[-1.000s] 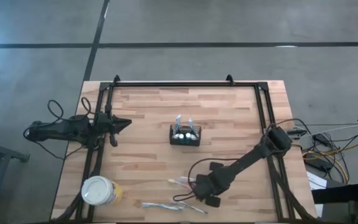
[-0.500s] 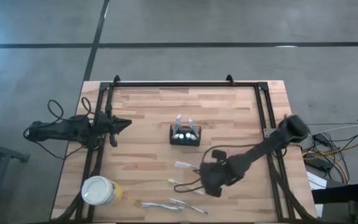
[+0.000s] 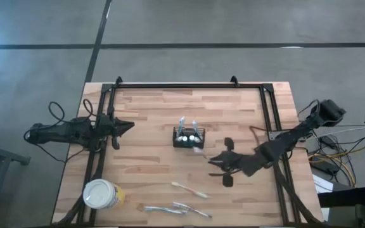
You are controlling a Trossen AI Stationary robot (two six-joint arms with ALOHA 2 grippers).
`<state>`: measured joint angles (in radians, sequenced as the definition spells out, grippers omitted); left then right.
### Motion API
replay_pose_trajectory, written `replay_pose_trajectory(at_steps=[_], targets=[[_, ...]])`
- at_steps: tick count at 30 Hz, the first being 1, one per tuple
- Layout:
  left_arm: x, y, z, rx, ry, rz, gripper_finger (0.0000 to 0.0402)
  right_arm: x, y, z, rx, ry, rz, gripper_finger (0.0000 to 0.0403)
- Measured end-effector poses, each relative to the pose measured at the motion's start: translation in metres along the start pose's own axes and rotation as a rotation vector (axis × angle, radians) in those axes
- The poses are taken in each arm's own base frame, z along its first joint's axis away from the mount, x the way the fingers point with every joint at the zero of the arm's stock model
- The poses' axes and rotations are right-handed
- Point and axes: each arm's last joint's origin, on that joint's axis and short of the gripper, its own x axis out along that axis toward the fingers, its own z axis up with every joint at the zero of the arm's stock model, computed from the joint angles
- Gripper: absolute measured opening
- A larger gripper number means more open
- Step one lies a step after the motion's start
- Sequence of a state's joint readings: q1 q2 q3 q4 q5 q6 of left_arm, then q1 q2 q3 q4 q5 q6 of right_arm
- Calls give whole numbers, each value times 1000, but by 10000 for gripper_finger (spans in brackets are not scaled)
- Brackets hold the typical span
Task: Pick & Place toothbrushing station
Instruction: Put the top purple toothbrush into the wire organizer
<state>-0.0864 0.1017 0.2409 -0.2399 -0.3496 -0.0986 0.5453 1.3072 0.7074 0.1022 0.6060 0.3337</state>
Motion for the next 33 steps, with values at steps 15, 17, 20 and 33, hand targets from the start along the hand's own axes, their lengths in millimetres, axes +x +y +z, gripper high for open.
replay_pose_trajectory(at_steps=[15, 17, 20, 33], targets=[[0, 0, 0, 35, 0, -8, 32, -43, -47, -33, -144, -362, -71, 18], [0, 0, 1, 44, -4, -11, 32, -51, -55, -37, -130, -387, -71, 18], [0, -1, 5, 29, -49, -21, 32, -63, -66, -43, -105, -426, -68, 18], [-1, -4, 13, 55, -128, -99, 13, -97, -92, -49, -113, -445, -38, 18]])
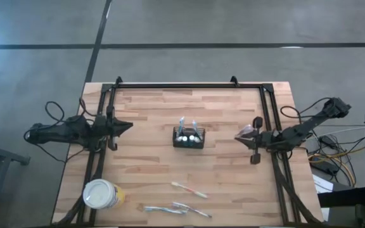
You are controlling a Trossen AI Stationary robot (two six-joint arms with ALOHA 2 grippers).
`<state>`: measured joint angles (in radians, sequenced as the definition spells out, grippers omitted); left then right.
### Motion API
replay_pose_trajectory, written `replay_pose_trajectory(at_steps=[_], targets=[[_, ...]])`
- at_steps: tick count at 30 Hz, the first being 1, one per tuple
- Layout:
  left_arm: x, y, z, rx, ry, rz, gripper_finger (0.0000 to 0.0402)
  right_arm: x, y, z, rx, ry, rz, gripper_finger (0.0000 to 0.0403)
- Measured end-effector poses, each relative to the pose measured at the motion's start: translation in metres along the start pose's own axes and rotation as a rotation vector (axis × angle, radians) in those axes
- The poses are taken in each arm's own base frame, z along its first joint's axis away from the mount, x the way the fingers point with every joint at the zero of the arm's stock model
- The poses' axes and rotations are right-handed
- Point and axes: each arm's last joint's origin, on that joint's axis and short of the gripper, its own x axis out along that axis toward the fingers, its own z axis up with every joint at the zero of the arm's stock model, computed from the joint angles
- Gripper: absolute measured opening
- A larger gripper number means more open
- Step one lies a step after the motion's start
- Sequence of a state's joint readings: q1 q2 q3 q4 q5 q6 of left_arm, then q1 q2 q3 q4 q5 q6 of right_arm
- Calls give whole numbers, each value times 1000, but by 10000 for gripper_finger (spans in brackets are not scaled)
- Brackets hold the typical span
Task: Pick & Place toothbrushing station
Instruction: Put the top purple toothbrush into the wire organizer
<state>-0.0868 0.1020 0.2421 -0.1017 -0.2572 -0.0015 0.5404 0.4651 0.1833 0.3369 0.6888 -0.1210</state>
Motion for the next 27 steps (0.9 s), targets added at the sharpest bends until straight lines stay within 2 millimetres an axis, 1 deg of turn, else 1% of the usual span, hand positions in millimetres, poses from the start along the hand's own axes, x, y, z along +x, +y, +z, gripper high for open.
replay_pose_trajectory(at_steps=[5, 10, 19, 24, 27], targets=[[0, 0, 0, -11, -1, -3, 5, -8, -6, -2, -2, -10, -1, 18], [0, 0, 1, -29, -7, -3, 14, -14, -11, -7, 13, -36, -4, 18], [1, -1, 3, -38, -3, -13, 7, -20, -14, -18, 29, -52, -6, 18], [12, -4, 5, -62, -12, -14, 12, -19, -13, -22, 35, -40, -4, 18], [25, -7, 10, -25, 13, -23, 31, -18, -12, -23, 35, -23, 2, 18]])
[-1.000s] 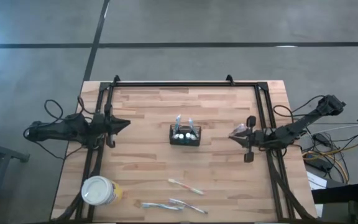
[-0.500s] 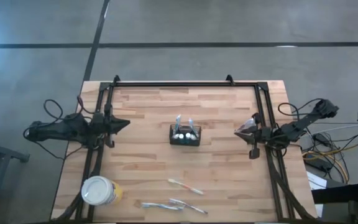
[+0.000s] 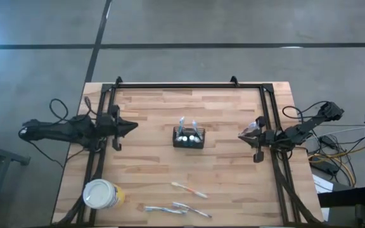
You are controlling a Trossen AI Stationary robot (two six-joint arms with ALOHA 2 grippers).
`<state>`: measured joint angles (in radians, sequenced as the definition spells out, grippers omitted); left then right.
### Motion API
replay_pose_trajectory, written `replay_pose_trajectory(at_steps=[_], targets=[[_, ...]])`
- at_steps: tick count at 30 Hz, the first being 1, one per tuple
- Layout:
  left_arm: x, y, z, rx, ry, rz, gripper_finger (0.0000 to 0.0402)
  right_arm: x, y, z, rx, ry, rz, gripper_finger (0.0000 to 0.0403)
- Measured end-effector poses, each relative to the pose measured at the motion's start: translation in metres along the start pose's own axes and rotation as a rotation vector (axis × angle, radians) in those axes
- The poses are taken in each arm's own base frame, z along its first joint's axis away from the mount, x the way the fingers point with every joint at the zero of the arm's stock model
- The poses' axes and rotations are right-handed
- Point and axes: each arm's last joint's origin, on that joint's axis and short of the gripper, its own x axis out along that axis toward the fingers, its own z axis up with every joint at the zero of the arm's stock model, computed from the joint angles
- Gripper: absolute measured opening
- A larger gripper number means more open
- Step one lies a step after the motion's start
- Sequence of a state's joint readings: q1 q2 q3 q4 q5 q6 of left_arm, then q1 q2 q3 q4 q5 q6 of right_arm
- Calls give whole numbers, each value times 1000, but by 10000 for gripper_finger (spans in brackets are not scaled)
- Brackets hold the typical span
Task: Pick & Place toothbrushing station
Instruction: Put the top purple toothbrush into the wire organizer
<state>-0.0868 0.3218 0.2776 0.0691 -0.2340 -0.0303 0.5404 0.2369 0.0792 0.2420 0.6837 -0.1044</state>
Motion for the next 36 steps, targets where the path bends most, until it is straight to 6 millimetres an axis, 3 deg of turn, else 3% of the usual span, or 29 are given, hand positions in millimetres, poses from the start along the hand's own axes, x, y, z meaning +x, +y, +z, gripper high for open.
replay_pose_trajectory(at_steps=[8, 16, 26, 30, 36], targets=[[52, -16, 48, 76, 70, -63, 142, 10, 8, 8, -14, 30, 15, 18], [104, -33, 102, 131, 25, -176, 239, 30, 22, 33, -60, 60, 44, 18], [161, -49, 104, 217, -50, -267, 253, 79, 56, 75, -197, 119, 116, 18], [179, -55, 87, 215, -49, -313, 252, 106, 68, 82, -248, 194, 140, 18], [194, -60, 89, 190, -86, -351, 252, 143, 72, 84, -305, 263, 84, 18]])
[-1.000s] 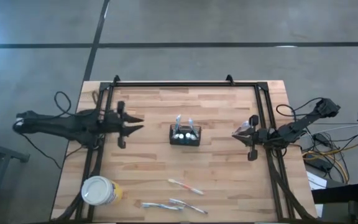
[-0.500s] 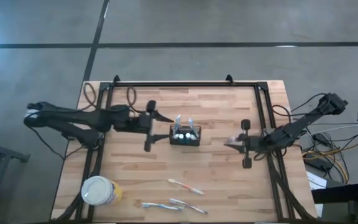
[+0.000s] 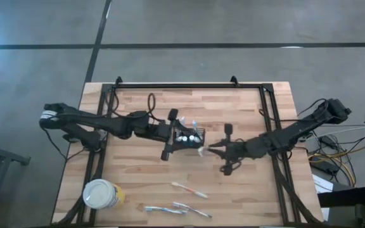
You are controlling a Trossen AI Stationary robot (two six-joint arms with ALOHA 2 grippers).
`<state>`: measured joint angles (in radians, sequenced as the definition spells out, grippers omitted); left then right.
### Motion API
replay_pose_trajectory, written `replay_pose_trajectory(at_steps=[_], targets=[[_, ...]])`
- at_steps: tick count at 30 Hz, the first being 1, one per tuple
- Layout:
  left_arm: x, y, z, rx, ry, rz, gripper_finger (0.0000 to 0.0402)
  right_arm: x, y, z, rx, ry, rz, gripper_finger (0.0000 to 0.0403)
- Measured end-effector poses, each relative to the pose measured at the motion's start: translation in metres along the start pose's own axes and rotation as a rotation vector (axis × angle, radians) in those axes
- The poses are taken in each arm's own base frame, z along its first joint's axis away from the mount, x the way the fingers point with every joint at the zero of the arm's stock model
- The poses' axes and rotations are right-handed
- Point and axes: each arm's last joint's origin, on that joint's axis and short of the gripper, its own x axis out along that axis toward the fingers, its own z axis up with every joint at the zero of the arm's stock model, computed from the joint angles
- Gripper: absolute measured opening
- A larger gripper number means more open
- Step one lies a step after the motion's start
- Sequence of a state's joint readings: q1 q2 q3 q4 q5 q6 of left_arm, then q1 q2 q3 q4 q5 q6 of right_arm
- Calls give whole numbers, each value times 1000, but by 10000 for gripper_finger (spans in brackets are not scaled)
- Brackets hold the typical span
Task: Pick & Place toothbrushing station
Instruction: Put the top purple toothbrush into the wire organizer
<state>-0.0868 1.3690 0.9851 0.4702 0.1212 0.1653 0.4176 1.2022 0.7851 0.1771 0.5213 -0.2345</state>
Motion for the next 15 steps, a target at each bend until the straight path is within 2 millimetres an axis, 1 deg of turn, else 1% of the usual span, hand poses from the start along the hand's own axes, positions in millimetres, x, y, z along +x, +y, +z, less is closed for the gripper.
replay_pose_trajectory(at_steps=[3, 6, 15], targets=[[4, -1, 2, -19, -7, -53, 252, 12, -5, 3, -14, 15, -31, 18], [6, 0, 6, -25, -28, -61, 252, 22, -9, 4, -19, 23, -17, 18], [7, 0, 6, -34, -26, -61, 252, 43, -13, 8, -21, 38, -15, 18]])
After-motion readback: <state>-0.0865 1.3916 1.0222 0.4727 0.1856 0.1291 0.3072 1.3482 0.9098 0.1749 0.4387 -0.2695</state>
